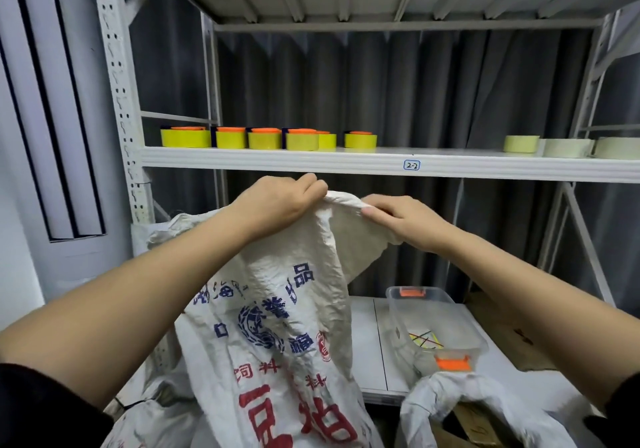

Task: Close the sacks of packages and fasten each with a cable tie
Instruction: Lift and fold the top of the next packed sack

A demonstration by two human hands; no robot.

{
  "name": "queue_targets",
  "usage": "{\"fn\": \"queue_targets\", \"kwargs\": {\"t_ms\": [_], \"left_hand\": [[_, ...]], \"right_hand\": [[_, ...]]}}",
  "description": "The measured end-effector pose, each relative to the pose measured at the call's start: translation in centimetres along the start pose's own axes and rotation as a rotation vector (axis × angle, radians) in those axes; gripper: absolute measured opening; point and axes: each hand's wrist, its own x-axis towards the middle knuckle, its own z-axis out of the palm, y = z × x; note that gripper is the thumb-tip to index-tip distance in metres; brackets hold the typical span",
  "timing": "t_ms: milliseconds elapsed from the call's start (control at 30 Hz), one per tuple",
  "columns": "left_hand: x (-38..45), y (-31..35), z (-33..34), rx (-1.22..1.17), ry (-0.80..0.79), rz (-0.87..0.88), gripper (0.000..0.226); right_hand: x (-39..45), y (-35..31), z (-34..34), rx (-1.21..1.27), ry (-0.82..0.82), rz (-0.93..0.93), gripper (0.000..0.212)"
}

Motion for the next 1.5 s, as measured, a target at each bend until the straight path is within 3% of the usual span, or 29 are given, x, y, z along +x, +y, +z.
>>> {"fn": "queue_targets", "kwargs": {"t_ms": [100, 200, 267, 367, 467, 567, 700, 800, 900, 967, 1033, 1100, 1167, 1233, 1267, 1333, 1400, 1500], "left_hand": [[0.1, 0.4, -0.7, -0.074, -0.034, -0.07, 0.014], [0.2, 0.7, -1.0, -0.174, -0.17, -0.254, 0.01], [0.0, 0.9, -0.6, -0.177, -0.112, -0.194, 0.013], [-0.8, 0.7, 0.5, -0.11, -0.068, -0.048, 0.024], [-1.5, 0.5, 0.8, -0.044, -0.058, -0.004, 0.045], [-2.4, 0.0, 1.4, 0.062, 0.009, 0.034, 0.045], [-2.7, 0.0, 1.9, 0.028, 0.018, -0.042, 0.034], [-1.7, 1.1, 1.0, -0.194, -0.058, -0.252, 0.038], [0.0, 1.1, 0.0, -0.725, -0.404, -0.546, 0.04], [0.6, 0.9, -0.5, -1.066, -0.525, -0.582, 0.035], [0.6, 0.7, -0.8, -1.152, -0.532, -0.554, 0.025], [0.6, 0.8, -0.8, -0.925, -0.399, -0.466, 0.015], [0.7, 1.1, -0.2, -0.437, -0.203, -0.259, 0.005], [0.3, 1.4, 0.5, -0.005, -0.02, 0.003, 0.011], [0.2, 1.5, 0.5, 0.091, 0.038, 0.078, 0.015], [0.0, 1.6, 0.6, 0.103, 0.103, 0.102, 0.019], [0.0, 2.1, 0.6, -0.022, 0.037, -0.039, 0.014], [0.0, 2.5, 0.3, -0.315, -0.347, -0.358, 0.028]], "right_hand": [[0.2, -0.4, 1.1, 0.011, -0.001, -0.085, 0.026], [0.1, -1.0, 2.3, 0.164, 0.054, -0.001, 0.011], [0.1, -1.1, 2.6, 0.016, 0.137, 0.005, 0.007], [0.1, -0.8, 2.1, -0.307, 0.192, -0.037, 0.032], [0.4, -0.4, 1.8, -0.546, 0.145, -0.122, 0.044], [0.0, -0.8, 2.1, -0.406, 0.155, -0.125, 0.058], [0.3, -0.9, 2.0, 0.108, 0.085, 0.015, 0.034], [0.7, -0.7, 1.3, 0.012, 0.122, -0.11, 0.012], [0.5, -0.3, 1.0, -0.317, 0.284, -0.279, 0.011], [0.2, 0.0, 0.9, -0.548, 0.361, -0.364, 0.019], [-0.2, 0.0, 0.9, -0.624, 0.379, -0.38, 0.021], [-0.2, -0.3, 1.0, -0.547, 0.325, -0.309, 0.021], [0.0, -1.3, 0.6, -0.305, 0.131, -0.157, 0.026], [0.4, -2.1, 0.3, -0.13, -0.02, -0.088, 0.033], [0.5, -2.4, 0.3, -0.117, -0.051, -0.099, 0.035], [0.4, -2.4, 0.7, -0.187, -0.049, -0.13, 0.031], [0.1, -2.1, 1.4, -0.35, -0.014, -0.123, 0.02], [-0.4, -1.2, 2.2, -0.572, 0.096, -0.155, 0.013]]}}
